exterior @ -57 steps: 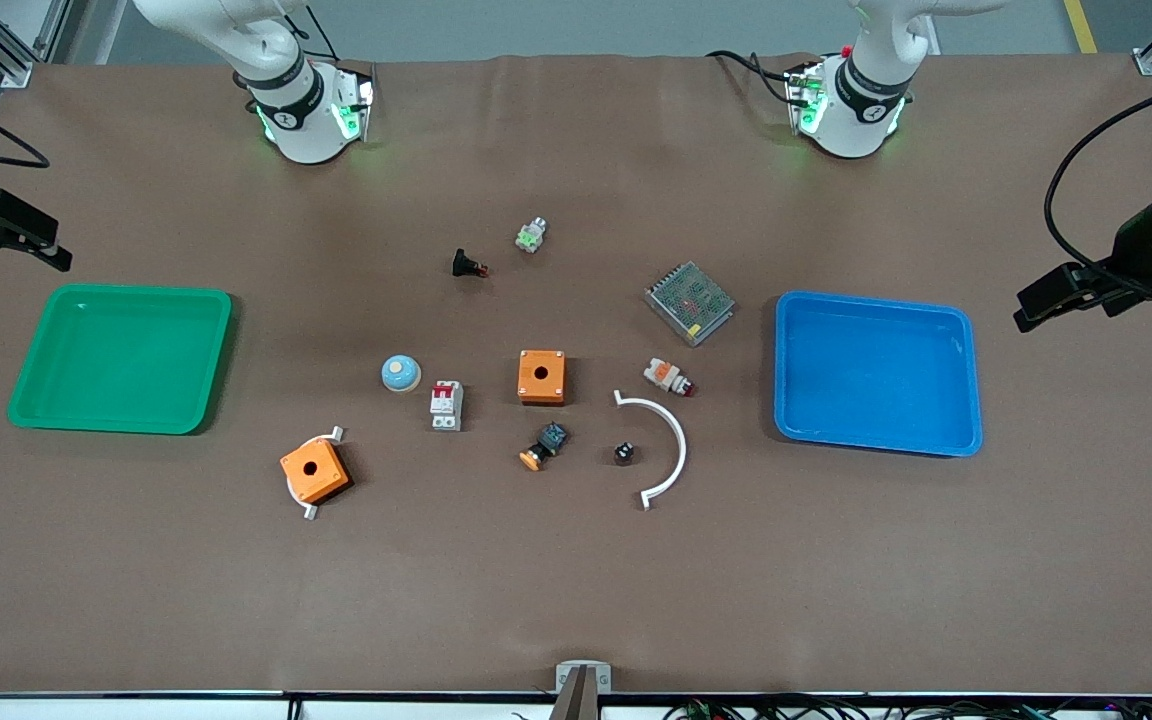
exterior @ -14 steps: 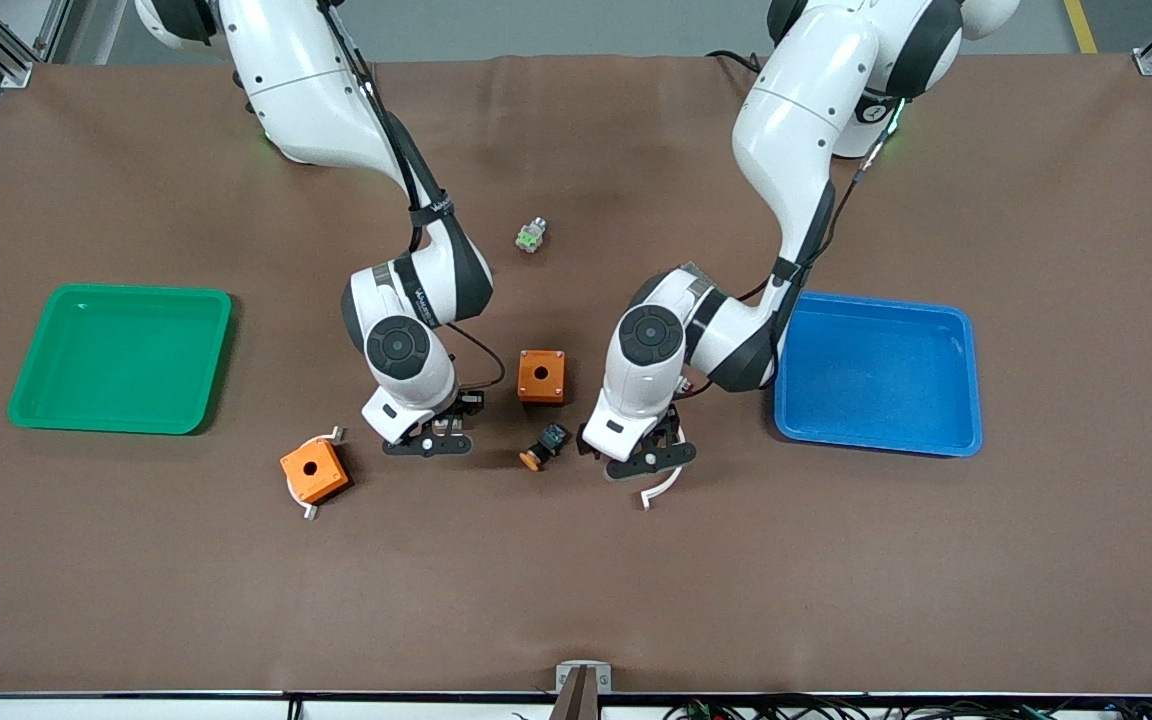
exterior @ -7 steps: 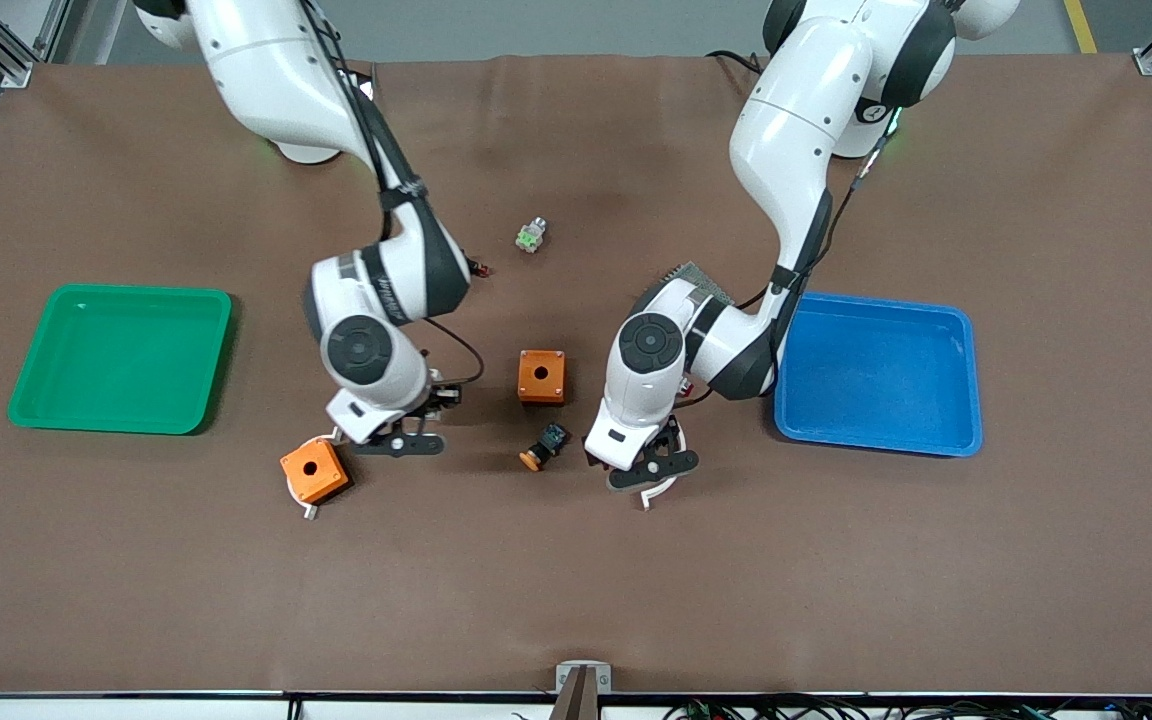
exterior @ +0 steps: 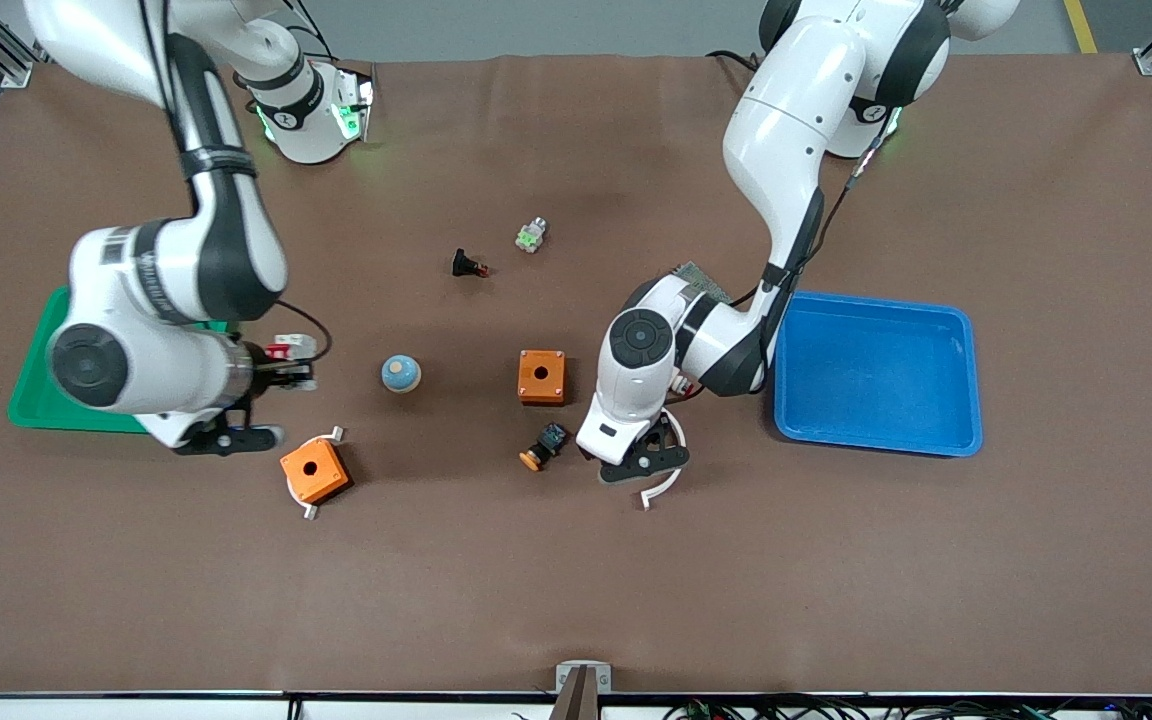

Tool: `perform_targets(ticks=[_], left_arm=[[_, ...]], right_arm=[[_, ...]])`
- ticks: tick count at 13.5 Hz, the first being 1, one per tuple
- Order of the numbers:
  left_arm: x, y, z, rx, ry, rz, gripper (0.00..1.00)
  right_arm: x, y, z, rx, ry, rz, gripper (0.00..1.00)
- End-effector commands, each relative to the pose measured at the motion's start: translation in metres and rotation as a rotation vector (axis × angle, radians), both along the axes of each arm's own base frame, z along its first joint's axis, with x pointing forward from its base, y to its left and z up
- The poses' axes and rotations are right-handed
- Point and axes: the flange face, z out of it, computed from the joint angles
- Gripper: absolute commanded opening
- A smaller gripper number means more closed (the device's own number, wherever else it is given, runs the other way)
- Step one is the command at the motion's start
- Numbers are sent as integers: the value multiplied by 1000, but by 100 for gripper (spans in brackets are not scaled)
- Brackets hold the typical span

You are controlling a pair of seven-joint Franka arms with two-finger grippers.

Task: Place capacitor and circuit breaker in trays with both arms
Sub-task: 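Carry the breaker toward the green tray while the left gripper lifts the capacitor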

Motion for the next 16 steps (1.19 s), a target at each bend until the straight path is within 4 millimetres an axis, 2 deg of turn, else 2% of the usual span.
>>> perform_targets(ticks=[1,4,6,7,9,11,13,14,16], left_arm=[[2,-3,-1,16,-26,11,53],[2,-1,-3,19,-24,12,46],[2,-1,-4,22,-22,11,36],[2,-1,-4,23,-19,12,30],[2,-1,0,23,-19,11,16],[5,3,18,19,-7,36,7],[11,14,52,24,11,69,1],[25,36,70,17,15,101,0],[32,58,89,19,30,122,0]], right_arm=[[-6,-34,-10,-19,33,23,1],[-6,-66,-14,-50,44,59,1],[-10,-103,-19,-31,59,121,1],[-11,-128,-19,-19,62,147,1],[-20,-170,-32,17,76,190,1],[-28,-202,-38,29,70,236,1],[-42,-230,-53,39,51,272,1],[-52,-245,-67,48,21,297,1],[-71,-266,-93,49,-23,325,1]])
